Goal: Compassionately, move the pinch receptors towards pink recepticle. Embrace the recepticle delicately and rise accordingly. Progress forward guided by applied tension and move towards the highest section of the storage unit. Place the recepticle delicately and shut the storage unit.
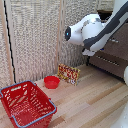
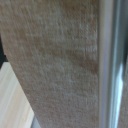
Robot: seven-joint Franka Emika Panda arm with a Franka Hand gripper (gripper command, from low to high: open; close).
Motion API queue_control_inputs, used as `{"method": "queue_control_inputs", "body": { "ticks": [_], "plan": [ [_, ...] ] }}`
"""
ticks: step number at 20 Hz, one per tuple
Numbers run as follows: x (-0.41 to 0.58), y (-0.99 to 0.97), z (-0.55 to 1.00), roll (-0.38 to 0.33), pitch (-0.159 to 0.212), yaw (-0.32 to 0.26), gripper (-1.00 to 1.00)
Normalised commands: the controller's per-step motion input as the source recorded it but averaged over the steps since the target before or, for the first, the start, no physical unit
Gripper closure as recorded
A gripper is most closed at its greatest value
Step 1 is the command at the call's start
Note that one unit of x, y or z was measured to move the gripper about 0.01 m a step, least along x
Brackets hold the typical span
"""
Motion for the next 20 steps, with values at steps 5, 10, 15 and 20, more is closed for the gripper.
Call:
{"method": "queue_control_inputs", "body": {
  "ticks": [5, 10, 15, 20],
  "plan": [
    [-0.064, 0.00, 0.31, -0.044, 0.008, -0.100, 1.00],
    [0.000, -0.01, 0.21, -0.069, -0.008, -0.056, 1.00],
    [0.033, -0.28, 0.23, -0.054, -0.004, -0.021, 1.00],
    [0.163, -0.51, 0.31, -0.122, 0.068, -0.009, 1.00]
  ]
}}
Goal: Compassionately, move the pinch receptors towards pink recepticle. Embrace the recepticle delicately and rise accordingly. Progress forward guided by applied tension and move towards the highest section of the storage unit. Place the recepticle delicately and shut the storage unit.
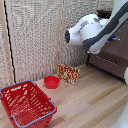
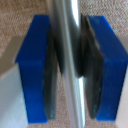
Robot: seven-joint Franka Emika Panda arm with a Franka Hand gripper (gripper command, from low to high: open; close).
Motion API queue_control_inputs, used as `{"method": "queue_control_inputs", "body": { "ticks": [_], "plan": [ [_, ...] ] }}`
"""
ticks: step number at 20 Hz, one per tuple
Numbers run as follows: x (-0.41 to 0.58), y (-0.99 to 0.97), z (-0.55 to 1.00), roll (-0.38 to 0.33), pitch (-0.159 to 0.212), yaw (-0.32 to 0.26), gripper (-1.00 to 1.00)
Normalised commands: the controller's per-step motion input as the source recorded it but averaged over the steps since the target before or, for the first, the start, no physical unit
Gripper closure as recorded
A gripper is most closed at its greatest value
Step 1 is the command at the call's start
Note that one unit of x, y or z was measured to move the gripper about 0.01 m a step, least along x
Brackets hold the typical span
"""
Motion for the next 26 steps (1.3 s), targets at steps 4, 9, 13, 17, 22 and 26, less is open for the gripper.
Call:
{"method": "queue_control_inputs", "body": {
  "ticks": [4, 9, 13, 17, 22, 26],
  "plan": [
    [0.082, -0.62, 0.44, -0.104, 0.050, 0.012, 1.00],
    [0.001, -0.66, 0.43, -0.116, 0.024, 0.018, 1.00],
    [-0.013, -0.76, 0.38, -0.091, 0.002, 0.035, 1.00],
    [-0.084, -0.73, 0.36, -0.078, 0.011, 0.035, 1.00],
    [-0.099, -0.76, 0.29, -0.016, 0.046, 0.042, 1.00],
    [-0.081, -0.84, 0.25, 0.000, 0.044, 0.051, 1.00]
  ]
}}
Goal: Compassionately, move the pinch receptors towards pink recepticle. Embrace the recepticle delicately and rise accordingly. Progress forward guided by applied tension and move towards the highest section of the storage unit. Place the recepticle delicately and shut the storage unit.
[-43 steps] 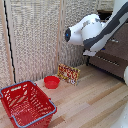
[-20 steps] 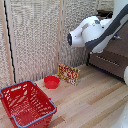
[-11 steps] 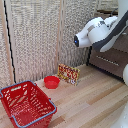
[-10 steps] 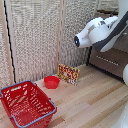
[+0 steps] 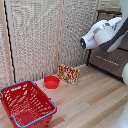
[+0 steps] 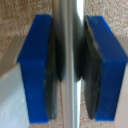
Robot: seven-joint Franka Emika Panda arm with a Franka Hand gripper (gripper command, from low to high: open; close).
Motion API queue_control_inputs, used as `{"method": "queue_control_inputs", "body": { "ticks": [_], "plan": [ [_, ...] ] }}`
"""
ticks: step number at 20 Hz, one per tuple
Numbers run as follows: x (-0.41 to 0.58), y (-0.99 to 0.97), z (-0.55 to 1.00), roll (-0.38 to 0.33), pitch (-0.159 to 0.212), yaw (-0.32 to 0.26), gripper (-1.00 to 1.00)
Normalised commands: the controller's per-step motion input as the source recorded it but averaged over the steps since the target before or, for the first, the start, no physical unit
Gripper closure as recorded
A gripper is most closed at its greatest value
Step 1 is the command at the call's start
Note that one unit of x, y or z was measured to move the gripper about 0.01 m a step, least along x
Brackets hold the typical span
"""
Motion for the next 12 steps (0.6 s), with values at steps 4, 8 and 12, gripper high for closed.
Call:
{"method": "queue_control_inputs", "body": {
  "ticks": [4, 8, 12],
  "plan": [
    [-0.012, -0.25, 0.06, 0.012, 0.019, 0.042, -1.00],
    [0.000, 0.18, -0.03, -0.001, -0.016, 0.000, -1.00],
    [-0.011, 0.33, 0.01, -0.060, -0.022, -0.018, -1.00]
  ]
}}
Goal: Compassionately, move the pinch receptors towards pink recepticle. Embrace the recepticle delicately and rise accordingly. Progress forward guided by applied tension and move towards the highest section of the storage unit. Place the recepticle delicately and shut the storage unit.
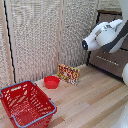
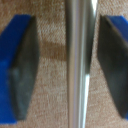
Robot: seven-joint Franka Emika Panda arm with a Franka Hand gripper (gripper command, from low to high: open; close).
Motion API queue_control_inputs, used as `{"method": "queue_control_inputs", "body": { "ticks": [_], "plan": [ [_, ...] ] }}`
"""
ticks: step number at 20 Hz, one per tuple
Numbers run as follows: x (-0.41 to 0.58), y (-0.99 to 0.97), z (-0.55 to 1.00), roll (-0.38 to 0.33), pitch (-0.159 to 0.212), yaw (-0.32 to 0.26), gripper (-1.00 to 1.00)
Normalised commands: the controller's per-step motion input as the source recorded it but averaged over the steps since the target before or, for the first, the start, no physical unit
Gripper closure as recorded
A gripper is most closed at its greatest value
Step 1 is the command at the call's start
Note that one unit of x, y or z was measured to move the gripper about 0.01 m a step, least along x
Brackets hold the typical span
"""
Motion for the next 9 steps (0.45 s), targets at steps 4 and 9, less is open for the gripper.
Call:
{"method": "queue_control_inputs", "body": {
  "ticks": [4, 9],
  "plan": [
    [0.011, 0.29, 0.26, 0.049, -0.018, -0.100, -1.00],
    [0.000, 0.17, 0.20, 0.316, 0.048, -0.112, -1.00]
  ]
}}
